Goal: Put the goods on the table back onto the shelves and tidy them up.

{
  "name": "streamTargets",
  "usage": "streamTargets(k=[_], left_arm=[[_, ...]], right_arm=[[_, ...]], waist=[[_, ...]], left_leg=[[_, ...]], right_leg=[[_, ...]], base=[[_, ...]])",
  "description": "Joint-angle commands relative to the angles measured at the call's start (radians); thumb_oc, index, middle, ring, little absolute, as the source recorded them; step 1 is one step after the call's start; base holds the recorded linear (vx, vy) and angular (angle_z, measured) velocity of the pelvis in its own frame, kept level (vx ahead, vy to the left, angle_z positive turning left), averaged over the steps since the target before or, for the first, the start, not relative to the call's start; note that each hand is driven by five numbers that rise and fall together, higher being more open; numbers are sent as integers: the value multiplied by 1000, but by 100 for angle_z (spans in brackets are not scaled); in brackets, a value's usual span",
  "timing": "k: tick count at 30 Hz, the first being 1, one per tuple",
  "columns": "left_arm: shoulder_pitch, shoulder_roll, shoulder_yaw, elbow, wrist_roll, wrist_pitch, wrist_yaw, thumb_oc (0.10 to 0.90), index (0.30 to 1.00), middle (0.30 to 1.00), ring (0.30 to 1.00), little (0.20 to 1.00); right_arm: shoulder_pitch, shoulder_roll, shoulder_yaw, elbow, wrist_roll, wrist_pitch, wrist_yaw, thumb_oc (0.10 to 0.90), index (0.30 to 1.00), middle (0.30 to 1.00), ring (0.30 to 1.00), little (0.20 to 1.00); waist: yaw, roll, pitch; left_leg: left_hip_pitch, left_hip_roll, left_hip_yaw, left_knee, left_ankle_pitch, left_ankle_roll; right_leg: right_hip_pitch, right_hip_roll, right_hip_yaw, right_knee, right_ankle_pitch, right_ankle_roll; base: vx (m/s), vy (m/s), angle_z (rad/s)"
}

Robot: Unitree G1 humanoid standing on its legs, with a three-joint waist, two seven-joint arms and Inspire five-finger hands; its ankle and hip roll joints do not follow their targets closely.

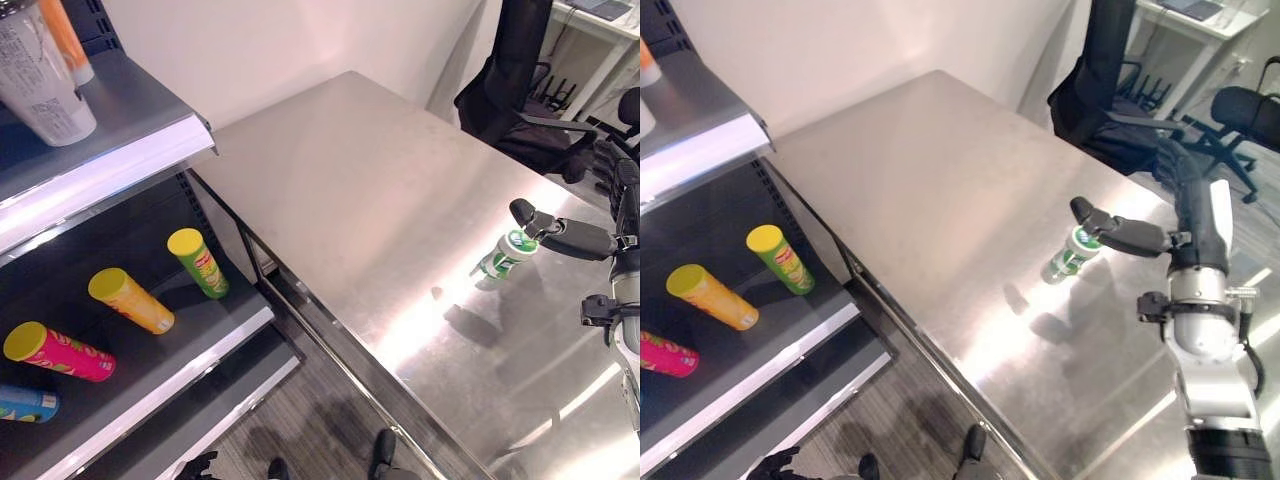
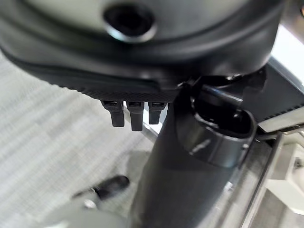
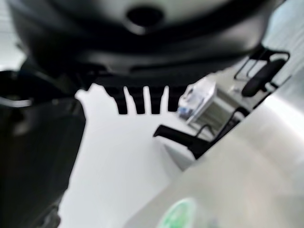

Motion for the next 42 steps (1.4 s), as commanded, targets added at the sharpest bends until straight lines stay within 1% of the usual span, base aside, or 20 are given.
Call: streamTargets(k=[1, 6, 10, 11, 12, 14, 16, 19, 23, 30, 42], left_arm=[[-38, 56, -30, 31, 28, -32, -7, 800, 900, 900, 900, 900], [-41, 57, -45, 34, 57, -37, -25, 800, 900, 900, 900, 900], [-46, 60, -44, 40, 69, -40, -30, 800, 900, 900, 900, 900], [-47, 58, -47, 42, 73, -41, -29, 800, 900, 900, 900, 900], [-47, 57, -48, 41, 73, -41, -29, 800, 900, 900, 900, 900], [-45, 52, -45, 35, 71, -40, -28, 800, 900, 900, 900, 900], [-44, 50, -49, 34, 71, -41, -28, 800, 900, 900, 900, 900], [-42, 46, -67, 25, 76, -42, -25, 800, 900, 900, 900, 900], [-38, 52, -69, 20, 80, -38, -22, 800, 900, 900, 900, 900], [-17, 55, -76, 22, 86, -32, -16, 800, 900, 900, 900, 900], [-8, 58, -80, -4, 77, -30, -3, 800, 900, 900, 900, 900]], right_arm=[[-66, -17, -76, -121, -15, -73, 14, 800, 900, 900, 900, 900], [-16, 25, -55, -151, 8, -86, 73, 800, 900, 900, 900, 900], [12, 50, -29, -160, 0, -85, 101, 800, 900, 900, 900, 900], [22, 81, -17, -149, -7, -88, 101, 800, 900, 900, 900, 900], [25, 93, -11, -137, -18, -86, 97, 800, 900, 900, 900, 900], [43, 118, -3, -98, -74, -73, 82, 800, 900, 900, 900, 900], [43, 127, 0, -85, -85, -72, 73, 800, 900, 900, 900, 900], [15, 150, 28, -38, -172, -63, 10, 800, 900, 900, 900, 900], [-2, 159, 33, -15, -214, -53, -23, 800, 900, 900, 900, 900], [-41, 181, 36, 28, -238, -41, -92, 800, 900, 900, 900, 900], [-82, 189, 45, 40, -261, -28, -141, 800, 900, 900, 900, 900]], waist=[[11, -40, -68], [-4, -25, -71], [-13, -16, -70], [-17, -10, -70], [-18, -8, -70], [-21, -2, -72], [-21, 0, -73], [-14, 8, -69], [-8, 14, -64], [8, 26, -57], [24, 40, -49]], left_leg=[[-60, 14, -24, 12, -15, -28], [-49, 27, -16, 7, -11, -36], [-42, 31, -8, 6, -11, -38], [-40, 31, -4, 6, -13, -38], [-39, 30, -4, 6, -13, -37], [-39, 30, -4, 6, -14, -36], [-39, 30, -5, 6, -14, -36], [-44, 30, -9, 6, -12, -35], [-55, 30, -13, 6, -7, -36], [-74, 31, -26, 6, 1, -39], [-90, 30, -42, 6, 8, -42]], right_leg=[[37, -80, -13, 15, -57, 94], [47, -70, -13, 12, -70, 87], [48, -66, -7, 11, -72, 85], [48, -65, -5, 11, -73, 84], [48, -66, -4, 11, -73, 84], [49, -64, -2, 10, -75, 82], [50, -64, -2, 9, -75, 82], [49, -65, -5, 8, -77, 82], [47, -67, -16, 7, -78, 82], [46, -71, -36, 7, -79, 82], [51, -74, -55, 7, -88, 77]], base=[[38, -63, -4], [31, -41, -2], [32, -15, -8], [27, -2, -7], [38, -7, -8], [41, -8, -6], [19, -3, -1], [26, -9, 0], [13, -7, 2], [23, -14, 11], [13, -11, 6]])
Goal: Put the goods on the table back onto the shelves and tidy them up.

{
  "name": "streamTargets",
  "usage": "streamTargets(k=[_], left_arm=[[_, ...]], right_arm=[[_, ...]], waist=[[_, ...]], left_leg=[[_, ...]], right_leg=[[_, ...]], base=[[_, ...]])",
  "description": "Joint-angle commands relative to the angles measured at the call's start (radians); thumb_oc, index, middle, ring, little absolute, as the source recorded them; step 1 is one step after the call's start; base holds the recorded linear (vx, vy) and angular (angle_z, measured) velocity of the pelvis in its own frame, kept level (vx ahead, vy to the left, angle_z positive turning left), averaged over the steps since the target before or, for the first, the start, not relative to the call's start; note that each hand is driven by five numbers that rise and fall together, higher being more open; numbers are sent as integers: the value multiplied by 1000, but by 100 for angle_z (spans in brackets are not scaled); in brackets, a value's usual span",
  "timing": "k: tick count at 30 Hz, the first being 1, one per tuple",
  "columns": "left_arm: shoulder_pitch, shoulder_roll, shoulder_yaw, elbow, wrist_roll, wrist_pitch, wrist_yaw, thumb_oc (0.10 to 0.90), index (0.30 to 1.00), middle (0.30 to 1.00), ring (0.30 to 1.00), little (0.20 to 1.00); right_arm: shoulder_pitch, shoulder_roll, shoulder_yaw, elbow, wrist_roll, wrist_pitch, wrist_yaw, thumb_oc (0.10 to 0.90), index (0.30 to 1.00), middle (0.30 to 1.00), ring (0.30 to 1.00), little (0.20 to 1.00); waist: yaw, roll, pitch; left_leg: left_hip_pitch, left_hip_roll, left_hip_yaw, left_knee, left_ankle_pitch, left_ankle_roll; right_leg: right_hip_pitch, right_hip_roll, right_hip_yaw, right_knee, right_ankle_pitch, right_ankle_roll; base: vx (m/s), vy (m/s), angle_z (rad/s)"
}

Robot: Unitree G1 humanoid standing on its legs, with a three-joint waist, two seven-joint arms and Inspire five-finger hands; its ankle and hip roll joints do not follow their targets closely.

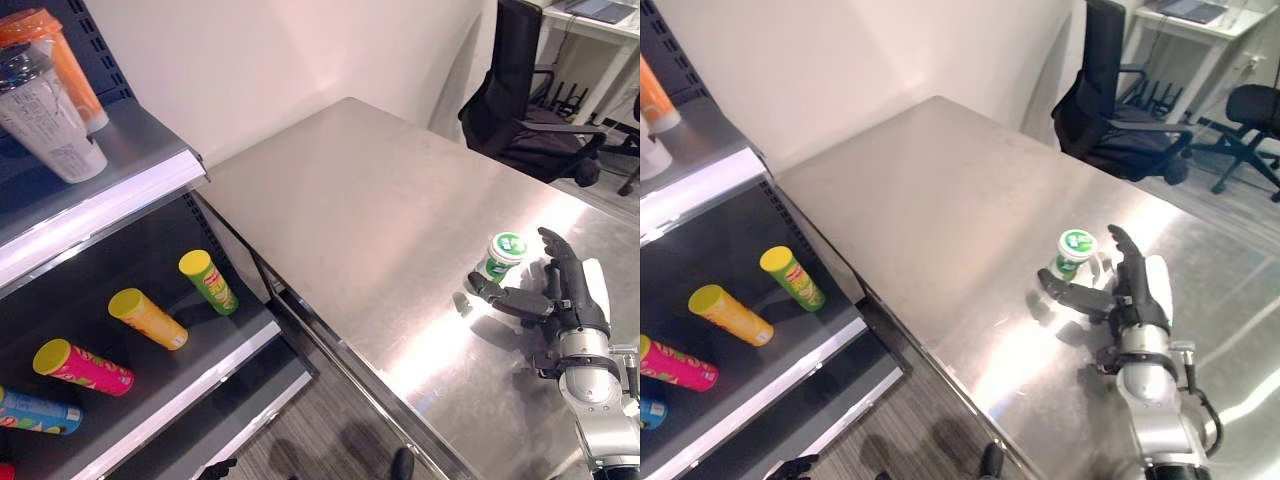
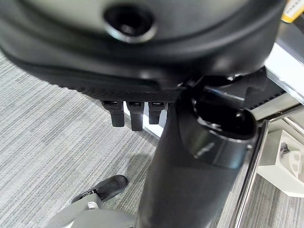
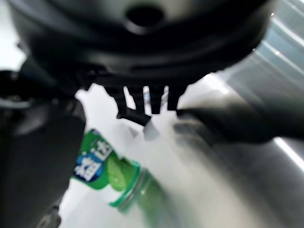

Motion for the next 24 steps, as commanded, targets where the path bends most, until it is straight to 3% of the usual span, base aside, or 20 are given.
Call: streamTargets(k=[1, 2, 3, 4, 17, 24], left_arm=[[-26, 68, -9, 0, 25, -27, 33, 800, 900, 900, 900, 900], [-25, 69, -9, -1, 25, -26, 32, 800, 900, 900, 900, 900], [-25, 69, -9, -1, 25, -26, 32, 800, 900, 900, 900, 900], [-24, 69, -10, 3, 27, -26, 33, 800, 900, 900, 900, 900], [-19, 72, 8, -3, 29, -25, 36, 800, 900, 900, 900, 900], [-30, 81, 14, -18, 24, -23, 35, 800, 900, 900, 900, 900]], right_arm=[[-109, 11, -53, -37, -21, -43, -49, 740, 811, 811, 811, 811], [-111, 11, -55, -37, -20, -44, -50, 585, 578, 578, 578, 578], [-111, 11, -55, -37, -20, -44, -50, 469, 404, 404, 404, 404], [-113, 11, -56, -35, -15, -46, -51, 400, 300, 300, 300, 300], [-92, -5, -95, -83, -37, -51, -54, 400, 300, 300, 300, 300], [-107, -70, -136, -169, -25, -66, -36, 400, 300, 300, 300, 300]], waist=[[18, -70, -13], [18, -70, -13], [18, -70, -13], [19, -70, -13], [20, -75, -20], [16, -84, -29]], left_leg=[[-57, 18, -17, 6, 6, -39], [-57, 18, -18, 6, 5, -39], [-57, 18, -19, 6, 5, -39], [-57, 18, -20, 6, 5, -39], [-41, 29, -21, 6, 1, -44], [-31, 46, -20, 6, 4, -53]], right_leg=[[67, -80, -25, 15, -76, 79], [68, -79, -26, 15, -76, 79], [68, -79, -26, 15, -76, 79], [70, -79, -27, 15, -77, 79], [90, -66, -36, 15, -91, 72], [98, -48, -32, 15, -108, 64]], base=[[31, -12, 8], [18, -7, 7], [23, -10, 7], [25, -10, 4], [8, -12, 2], [-12, -40, -1]])
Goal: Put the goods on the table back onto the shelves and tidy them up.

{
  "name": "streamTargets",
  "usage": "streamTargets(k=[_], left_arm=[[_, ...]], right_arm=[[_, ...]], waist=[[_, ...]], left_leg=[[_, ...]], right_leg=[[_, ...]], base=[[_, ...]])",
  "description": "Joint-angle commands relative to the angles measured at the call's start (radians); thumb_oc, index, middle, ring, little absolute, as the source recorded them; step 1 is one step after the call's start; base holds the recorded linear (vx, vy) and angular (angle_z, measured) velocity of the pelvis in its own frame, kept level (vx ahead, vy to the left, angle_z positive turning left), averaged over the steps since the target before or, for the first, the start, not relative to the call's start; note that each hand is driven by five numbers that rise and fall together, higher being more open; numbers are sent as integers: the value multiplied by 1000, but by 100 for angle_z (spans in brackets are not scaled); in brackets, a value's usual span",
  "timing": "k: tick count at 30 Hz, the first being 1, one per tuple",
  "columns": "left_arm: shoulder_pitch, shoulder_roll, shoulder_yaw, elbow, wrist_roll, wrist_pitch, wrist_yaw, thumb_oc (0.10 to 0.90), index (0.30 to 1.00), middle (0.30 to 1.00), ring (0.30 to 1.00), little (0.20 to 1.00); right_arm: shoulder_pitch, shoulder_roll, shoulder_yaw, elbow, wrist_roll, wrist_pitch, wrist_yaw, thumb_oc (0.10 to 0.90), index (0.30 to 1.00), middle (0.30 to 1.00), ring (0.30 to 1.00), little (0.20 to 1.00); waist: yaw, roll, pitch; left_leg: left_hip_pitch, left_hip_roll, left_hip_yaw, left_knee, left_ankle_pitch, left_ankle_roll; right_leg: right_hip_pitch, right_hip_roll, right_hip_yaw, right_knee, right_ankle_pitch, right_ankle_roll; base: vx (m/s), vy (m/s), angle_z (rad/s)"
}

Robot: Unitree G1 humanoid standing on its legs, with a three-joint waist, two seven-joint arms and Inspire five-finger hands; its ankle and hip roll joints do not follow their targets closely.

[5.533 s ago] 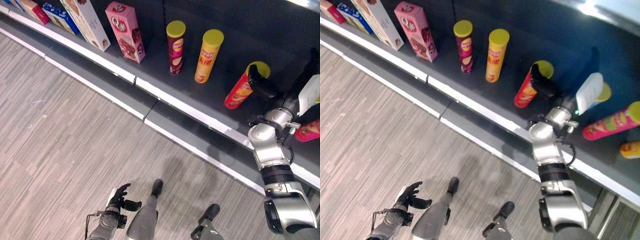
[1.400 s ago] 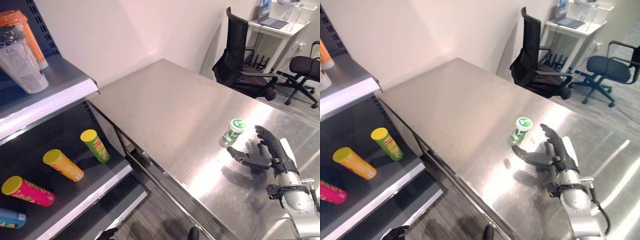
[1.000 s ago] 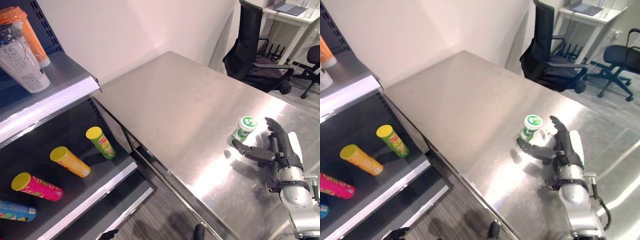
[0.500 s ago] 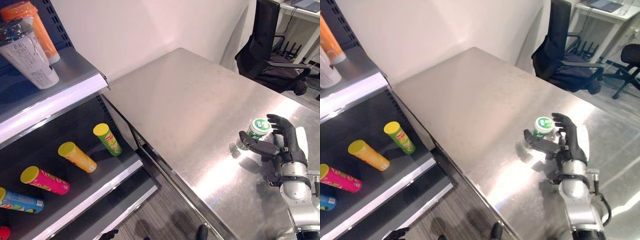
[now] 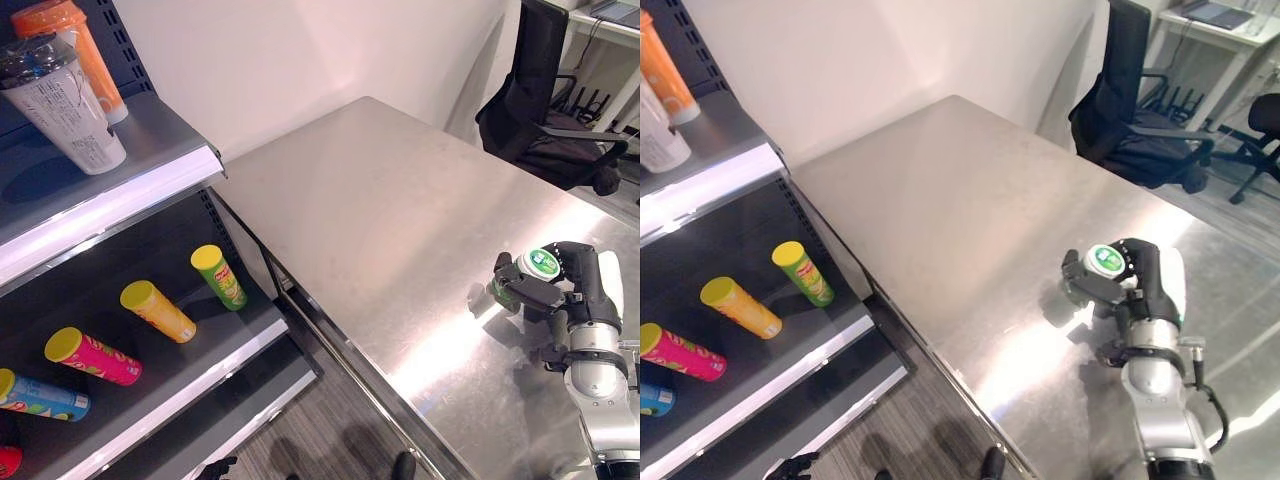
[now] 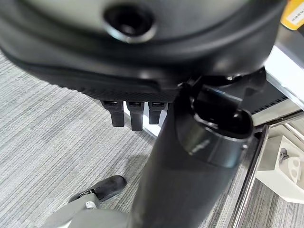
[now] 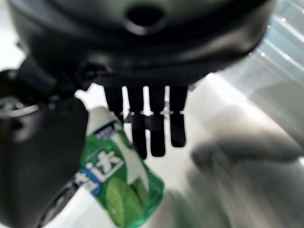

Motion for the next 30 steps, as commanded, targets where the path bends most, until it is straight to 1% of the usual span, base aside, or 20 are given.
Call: streamTargets(k=[1, 4, 6, 7, 8, 10, 11, 12, 15, 16, 17, 19, 21, 22, 24, 25, 26, 27, 30], left_arm=[[-33, 83, 7, -1, 24, -24, 31, 800, 900, 900, 900, 900], [-41, 96, -2, -1, 26, -24, 20, 800, 900, 900, 900, 900], [-45, 103, -10, 0, 19, -25, 11, 800, 900, 900, 900, 900], [-46, 102, -10, 0, 19, -25, 11, 800, 900, 900, 900, 900], [-48, 111, -22, -3, 14, -30, -7, 800, 900, 900, 900, 900], [-48, 110, -21, -3, 14, -30, -7, 800, 900, 900, 900, 900], [-47, 111, -29, 3, 12, -32, -16, 800, 900, 900, 900, 900], [-49, 110, -32, 7, 9, -33, -20, 800, 900, 900, 900, 900], [-50, 109, -41, 27, 5, -36, -25, 800, 900, 900, 900, 900], [-51, 109, -40, 27, 5, -36, -25, 800, 900, 900, 900, 900], [-45, 107, -44, 32, 9, -37, -36, 800, 900, 900, 900, 900], [-43, 107, -51, 48, 13, -37, -42, 800, 900, 900, 900, 900], [-39, 111, -53, 54, 8, -37, -44, 800, 900, 900, 900, 900], [-40, 110, -51, 54, 8, -37, -44, 800, 900, 900, 900, 900], [-52, 117, -57, 53, 0, -38, -43, 800, 900, 900, 900, 900], [-61, 122, -64, 48, -1, -39, -41, 800, 900, 900, 900, 900], [-72, 129, -75, 36, -1, -41, -42, 800, 900, 900, 900, 900], [-84, 127, -68, 34, -22, -36, -31, 800, 900, 900, 900, 900], [-100, 129, -63, 37, -27, -43, -23, 800, 900, 900, 900, 900]], right_arm=[[-105, -81, -87, -167, 28, -76, -14, 400, 300, 300, 300, 300], [-154, -142, -73, -202, 124, -96, 41, 400, 300, 300, 300, 300], [-195, -196, -59, -209, 221, -113, 90, 400, 300, 300, 300, 300], [-197, -199, -58, -206, 224, -114, 92, 400, 300, 300, 300, 300], [-262, -273, -9, -194, 337, -131, 162, 400, 300, 300, 300, 300], [-266, -275, -7, -191, 338, -132, 163, 400, 300, 300, 300, 300], [-313, -300, 26, -187, 425, -141, 202, 400, 300, 300, 300, 300], [-342, -308, 45, -186, 467, -152, 216, 400, 300, 300, 300, 300], [-426, -293, 94, -189, 620, -175, 270, 400, 300, 300, 300, 300], [-429, -294, 95, -187, 621, -175, 271, 400, 300, 300, 300, 300], [-471, -283, 115, -190, 720, -181, 311, 400, 300, 300, 300, 300], [-519, -274, 148, -180, 805, -183, 344, 400, 300, 300, 300, 300], [-584, -279, 192, -165, 874, -184, 367, 400, 300, 300, 300, 300], [-589, -280, 196, -162, 875, -185, 368, 400, 300, 300, 300, 300], [-647, -298, 223, -149, 919, -190, 377, 400, 300, 300, 300, 300], [-682, -308, 238, -138, 938, -195, 377, 400, 300, 300, 300, 300], [-727, -321, 259, -115, 957, -193, 379, 400, 300, 300, 300, 300], [-744, -319, 281, -96, 984, -190, 387, 400, 300, 300, 300, 300], [-753, -312, 285, -72, 998, -186, 388, 400, 300, 300, 300, 300]], waist=[[15, -79, -39], [19, -83, -47], [24, -87, -53], [23, -85, -53], [36, -88, -60], [33, -89, -62], [43, -89, -67], [47, -90, -70], [67, -91, -76], [64, -92, -76], [74, -92, -81], [86, -95, -84], [105, -96, -84], [101, -96, -86], [117, -101, -70], [122, -104, -58], [127, -114, -40], [123, -122, -30], [107, -130, -29]], left_leg=[[-38, 48, -2, 6, 6, -55], [-35, 58, -3, 6, 15, -63], [-34, 66, -4, 6, 23, -72], [-35, 66, -5, 6, 24, -72], [-30, 83, -7, 10, 29, -87], [-35, 80, -9, 8, 34, -85], [-31, 94, -10, 13, 37, -96], [-34, 96, -13, 13, 45, -99], [-32, 115, -27, 21, 55, -113], [-35, 113, -29, 20, 59, -112], [-39, 123, -43, 26, 66, -119], [-43, 132, -57, 36, 71, -125], [-47, 145, -65, 50, 74, -133], [-54, 142, -69, 50, 78, -130], [-95, 146, -96, 82, 102, -142], [-118, 152, -98, 103, 112, -148], [-160, 159, -76, 153, 125, -142], [-150, 178, -56, 230, 66, -134], [-100, 211, -29, 322, 17, -129]], right_leg=[[80, -42, -8, 15, -107, 56], [86, -31, -8, 15, -116, 48], [93, -22, -12, 15, -124, 43], [92, -21, -13, 15, -124, 43], [106, -6, -19, 15, -139, 35], [102, -9, -21, 15, -136, 35], [114, 2, -27, 15, -148, 28], [117, 6, -31, 15, -150, 25], [135, 26, -38, 15, -169, 13], [133, 24, -40, 15, -166, 13], [142, 37, -44, 15, -178, 4], [151, 49, -46, 15, -187, -5], [158, 63, -47, 15, -198, -14], [154, 61, -50, 15, -195, -14], [153, 65, -63, 15, -201, -21], [155, 65, -76, 15, -203, -24], [153, 57, -101, 15, -197, -27], [150, 48, -113, 19, -200, -28], [129, 22, -156, 32, -177, -27]], base=[[-36, -55, -1], [-39, -65, -2], [-53, -57, -1], [-68, -97, 2], [-49, -75, 6], [-42, -64, 6], [-42, -80, 5], [-50, -109, 5], [-18, -91, 8], [-25, -103, 21], [-24, -108, 20], [-21, -131, 18], [-29, -87, 23], [-75, -54, 18], [-134, -70, 27], [-243, -73, 38], [-276, -54, 85], [-277, -3, 111], [-185, 90, 85]])
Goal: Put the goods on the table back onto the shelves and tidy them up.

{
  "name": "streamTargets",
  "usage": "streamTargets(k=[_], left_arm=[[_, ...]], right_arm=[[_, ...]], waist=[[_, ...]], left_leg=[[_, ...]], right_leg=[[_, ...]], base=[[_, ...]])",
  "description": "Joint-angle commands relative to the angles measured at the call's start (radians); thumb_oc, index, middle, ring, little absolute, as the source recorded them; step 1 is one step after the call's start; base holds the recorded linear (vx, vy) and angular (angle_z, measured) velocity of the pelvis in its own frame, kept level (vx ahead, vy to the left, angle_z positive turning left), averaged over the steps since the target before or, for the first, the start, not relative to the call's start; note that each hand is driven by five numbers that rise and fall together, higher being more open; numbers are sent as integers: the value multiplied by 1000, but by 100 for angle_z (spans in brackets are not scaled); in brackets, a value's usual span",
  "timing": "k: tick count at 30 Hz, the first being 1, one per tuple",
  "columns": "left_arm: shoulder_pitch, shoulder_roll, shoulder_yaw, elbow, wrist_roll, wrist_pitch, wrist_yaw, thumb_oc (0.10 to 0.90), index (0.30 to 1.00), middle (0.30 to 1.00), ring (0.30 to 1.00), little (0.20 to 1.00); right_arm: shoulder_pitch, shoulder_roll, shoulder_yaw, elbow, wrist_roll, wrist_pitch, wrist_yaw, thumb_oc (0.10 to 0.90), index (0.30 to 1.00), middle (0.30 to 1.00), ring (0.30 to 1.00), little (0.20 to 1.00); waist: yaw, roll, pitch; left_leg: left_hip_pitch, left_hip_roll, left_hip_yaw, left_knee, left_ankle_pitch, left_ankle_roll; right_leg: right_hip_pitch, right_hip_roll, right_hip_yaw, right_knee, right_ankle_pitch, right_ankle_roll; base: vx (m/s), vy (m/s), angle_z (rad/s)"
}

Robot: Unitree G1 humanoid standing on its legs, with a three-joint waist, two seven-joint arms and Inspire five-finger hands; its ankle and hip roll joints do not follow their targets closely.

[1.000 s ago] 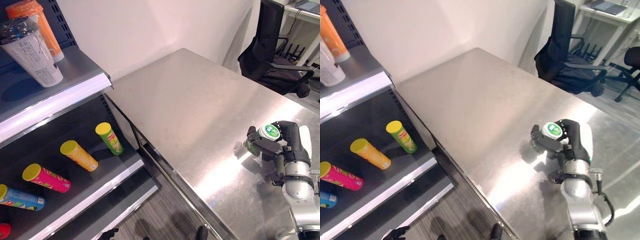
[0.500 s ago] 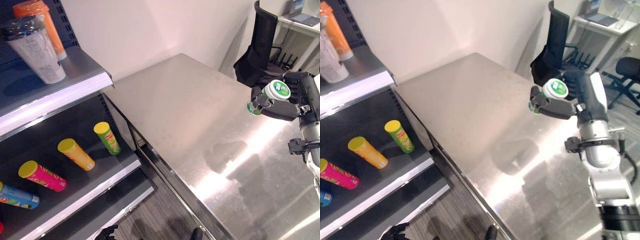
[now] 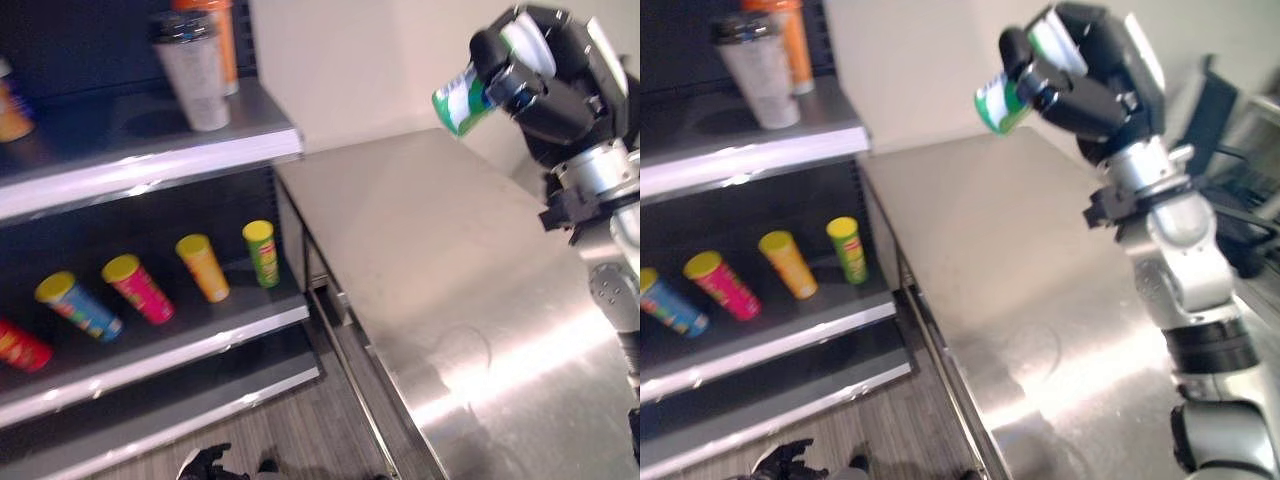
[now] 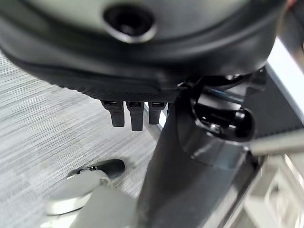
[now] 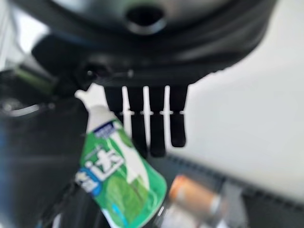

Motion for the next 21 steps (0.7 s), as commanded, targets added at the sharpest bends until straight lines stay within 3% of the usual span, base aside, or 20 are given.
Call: streamTargets(k=[1, 4, 6, 7, 8, 9, 10, 12, 13, 14, 15, 16, 17, 18, 20, 21], left_arm=[[-8, 65, -56, -15, -15, -38, 9, 800, 900, 900, 900, 900], [3, 62, -46, -2, -18, -40, 16, 800, 900, 900, 900, 900], [8, 48, -47, 18, 1, -36, 9, 800, 900, 900, 900, 900], [9, 48, -48, 18, 1, -36, 9, 800, 900, 900, 900, 900], [4, 42, -51, 36, 25, -32, 1, 800, 900, 900, 900, 900], [0, 43, -55, 44, 37, -32, -4, 800, 900, 900, 900, 900], [-5, 46, -63, 57, 56, -35, -9, 800, 900, 900, 900, 900], [-4, 59, -64, 96, 100, -36, -12, 800, 900, 900, 900, 900], [-4, 59, -64, 96, 100, -36, -12, 800, 900, 900, 900, 900], [-4, 70, -55, 113, 119, -35, -13, 800, 900, 900, 900, 900], [-1, 84, -47, 102, 120, -33, -10, 800, 900, 900, 900, 900], [-1, 98, -47, 91, 117, -30, -7, 800, 900, 900, 900, 900], [-4, 105, -46, 84, 109, -28, -5, 800, 900, 900, 900, 900], [-1, 114, -58, 66, 92, -27, -9, 800, 900, 900, 900, 900], [17, 101, -45, 68, 77, -15, -3, 800, 900, 900, 900, 900], [46, 63, -58, 45, 65, -10, -2, 800, 900, 900, 900, 900]], right_arm=[[-53, -7, -56, 1, 63, -92, -3, 400, 300, 300, 300, 300], [-66, 6, -58, -2, 60, -78, 6, 400, 300, 300, 300, 300], [-43, 34, -90, -13, 65, -81, 15, 400, 300, 300, 300, 300], [-41, 35, -91, -15, 64, -80, 15, 400, 300, 300, 300, 300], [-20, 70, -126, -24, 54, -86, 5, 400, 300, 300, 300, 300], [-8, 83, -141, -30, 46, -85, 1, 400, 300, 300, 300, 300], [10, 114, -165, -40, 25, -90, -11, 400, 300, 300, 300, 300], [5, 144, -193, -43, 6, -95, -30, 400, 300, 300, 300, 300], [5, 144, -193, -43, 6, -95, -30, 400, 300, 300, 300, 300], [5, 161, -199, -56, -8, -104, -44, 400, 300, 300, 300, 300], [6, 175, -188, -89, -42, -101, -56, 400, 300, 300, 300, 300], [2, 190, -168, -125, -48, -101, -48, 400, 300, 300, 300, 300], [2, 186, -152, -160, -57, -102, -39, 400, 300, 300, 300, 300], [5, 171, -128, -173, -52, -111, -30, 400, 300, 300, 300, 300], [-43, 191, -75, -172, -43, -111, -39, 400, 300, 300, 300, 300], [-103, 200, 21, -150, -62, -91, -35, 400, 300, 300, 300, 300]], waist=[[-50, -29, -58], [-68, -10, -76], [-81, 8, -97], [-80, 7, -99], [-79, 14, -111], [-77, 10, -115], [-73, -2, -120], [-56, -25, -123], [-56, -25, -123], [-48, -33, -122], [-60, -36, -107], [-72, -32, -95], [-78, -39, -83], [-79, -57, -88], [-62, -77, -121], [-35, -76, -142]], left_leg=[[36, 116, 25, 135, -53, -42], [99, 78, -5, 125, -84, -53], [139, 59, 64, 36, -168, -22], [141, 57, 66, 32, -167, -20], [160, 36, 83, -36, -175, -11], [164, 19, 89, -61, -177, -3], [184, -37, 95, -128, -176, 22], [185, -120, 107, -193, -172, 56], [185, -120, 107, -193, -172, 56], [173, -149, 100, -197, -174, 74], [171, -148, 86, -196, -161, 82], [164, -151, 73, -197, -149, 97], [139, -162, 65, -196, -112, 112], [110, -167, 29, -190, -96, 111], [95, -176, 8, -188, -85, 103], [79, -149, -6, -176, -74, 86]], right_leg=[[14, -45, 39, 42, -103, 109], [-35, -94, 25, 86, -62, 144], [-61, -152, 1, 109, -17, 170], [-62, -154, 2, 110, -16, 171], [-75, -200, -13, 119, 20, 195], [-80, -226, -26, 122, 46, 212], [-85, -280, -40, 116, 100, 249], [-94, -350, -67, 99, 193, 281], [-94, -350, -67, 99, 193, 281], [-95, -366, -68, 110, 197, 281], [-124, -363, -2, 160, 205, 281], [-136, -321, 87, 214, 142, 272], [-152, -271, 154, 276, 81, 240], [-120, -140, 267, 236, -56, 194], [-56, -102, 272, 125, -47, 181], [-17, -77, 263, 45, -37, 175]], base=[[-186, 255, 55], [-125, 280, 39], [-104, 284, 48], [-148, 465, 78], [-103, 355, 51], [-168, 598, 59], [-174, 547, 60], [-187, 502, 46], [-150, 363, 17], [-112, 237, 20], [-158, 338, 23], [-207, 205, 58], [-204, 87, 71], [-156, -41, 69], [52, -216, 52], [97, -286, 0]])
